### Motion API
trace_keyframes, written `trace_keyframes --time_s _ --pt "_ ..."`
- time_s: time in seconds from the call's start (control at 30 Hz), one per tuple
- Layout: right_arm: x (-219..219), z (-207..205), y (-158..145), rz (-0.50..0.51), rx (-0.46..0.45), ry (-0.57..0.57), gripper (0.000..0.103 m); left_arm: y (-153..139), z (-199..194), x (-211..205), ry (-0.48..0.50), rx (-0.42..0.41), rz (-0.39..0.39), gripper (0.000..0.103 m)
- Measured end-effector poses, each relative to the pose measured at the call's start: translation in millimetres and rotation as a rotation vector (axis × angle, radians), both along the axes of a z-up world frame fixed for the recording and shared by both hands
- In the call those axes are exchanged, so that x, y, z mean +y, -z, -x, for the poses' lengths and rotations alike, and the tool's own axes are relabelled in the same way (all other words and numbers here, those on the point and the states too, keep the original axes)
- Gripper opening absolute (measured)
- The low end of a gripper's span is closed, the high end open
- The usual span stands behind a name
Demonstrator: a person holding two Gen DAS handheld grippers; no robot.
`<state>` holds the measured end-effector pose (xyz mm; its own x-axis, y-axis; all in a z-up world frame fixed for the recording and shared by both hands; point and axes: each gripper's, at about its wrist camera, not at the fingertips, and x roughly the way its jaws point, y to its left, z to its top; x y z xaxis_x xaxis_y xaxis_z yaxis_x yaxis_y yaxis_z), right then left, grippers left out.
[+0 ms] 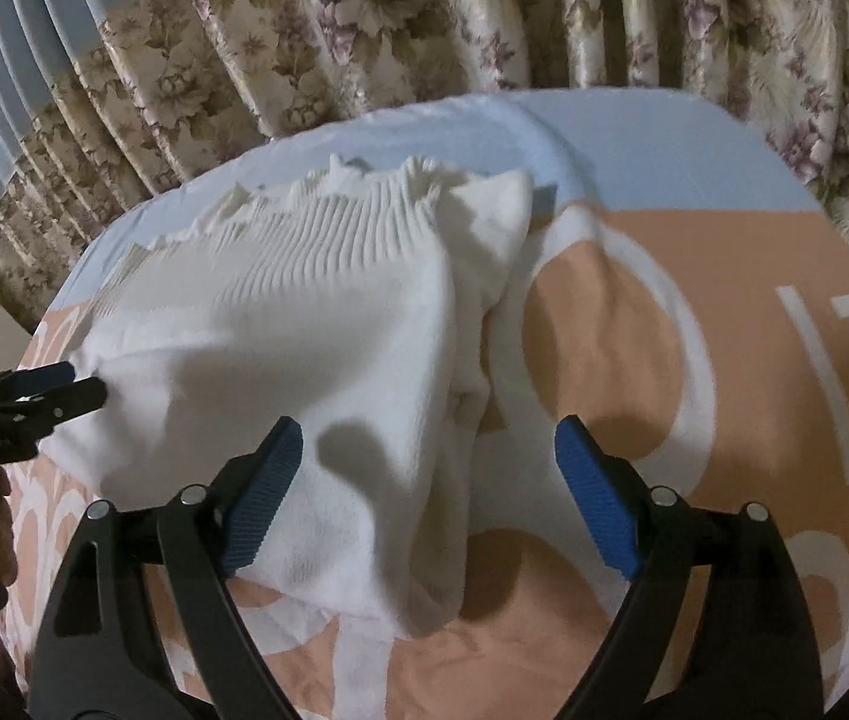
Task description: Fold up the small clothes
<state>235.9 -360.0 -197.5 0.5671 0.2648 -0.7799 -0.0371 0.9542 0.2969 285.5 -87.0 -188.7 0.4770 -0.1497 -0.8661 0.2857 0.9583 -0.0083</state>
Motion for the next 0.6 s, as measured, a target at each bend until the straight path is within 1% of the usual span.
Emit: trace_keyframes --time_s 0.13,0.23,0.3,0.37,0.6 --pt "1.2 -9.4 3.8 -0.034 0.020 -0.024 0.085 7.7 -6.9 1.1 -0.003 0.017 -0.004 0.091" --pt "2.4 -20.5 6.4 -0.052 0.038 -0.040 0.077 10.6 -8.7 1.2 0.000 0.020 -0.007 0.091" --pt "2.1 -25.1 6.5 -0.051 0.041 -0.041 0.069 11.9 -8.4 0.9 0.003 0.019 -0.013 0.091" --pt "1.6 -31.6 7.5 -0.067 0.050 -0.044 0.066 13.6 -8.6 0.8 0.007 0.020 -0.017 0.091" --pt "3.6 -48.0 9.0 -0.074 0.059 -0.054 0.064 17.4 -9.9 2.5 0.006 0.024 -0.007 0.091"
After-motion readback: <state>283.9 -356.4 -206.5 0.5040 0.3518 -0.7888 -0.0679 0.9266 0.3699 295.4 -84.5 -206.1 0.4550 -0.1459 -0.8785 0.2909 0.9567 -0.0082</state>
